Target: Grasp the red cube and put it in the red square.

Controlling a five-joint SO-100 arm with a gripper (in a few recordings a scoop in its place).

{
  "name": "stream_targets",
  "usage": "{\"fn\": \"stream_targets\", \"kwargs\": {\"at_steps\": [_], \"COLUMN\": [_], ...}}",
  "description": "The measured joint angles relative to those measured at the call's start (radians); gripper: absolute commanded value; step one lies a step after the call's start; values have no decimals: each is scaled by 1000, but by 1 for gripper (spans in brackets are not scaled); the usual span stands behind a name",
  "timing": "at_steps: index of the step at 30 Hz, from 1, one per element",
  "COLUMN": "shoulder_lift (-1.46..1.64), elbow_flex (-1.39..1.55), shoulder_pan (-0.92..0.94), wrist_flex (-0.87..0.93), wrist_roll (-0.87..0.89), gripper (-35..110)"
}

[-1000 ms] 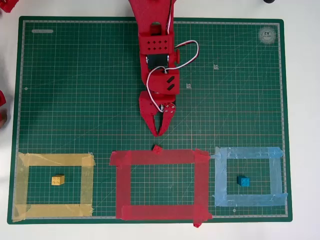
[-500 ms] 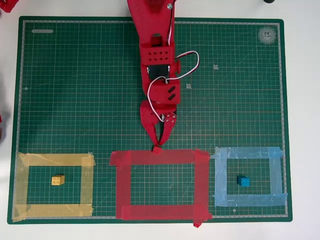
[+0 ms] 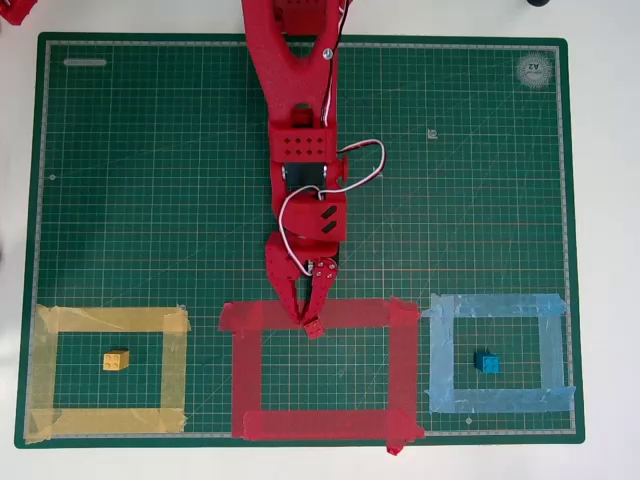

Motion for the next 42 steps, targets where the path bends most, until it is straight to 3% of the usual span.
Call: {"fn": "stream_targets", "kwargs": {"at_steps": [21, 42], "shoulder_lift": [44, -91], "elbow_flex": [89, -110], "shoulder_pan": [-54, -55], "wrist_flex": [-3, -2], "wrist_roll": [8, 15], "gripper": [-1, -1]}}
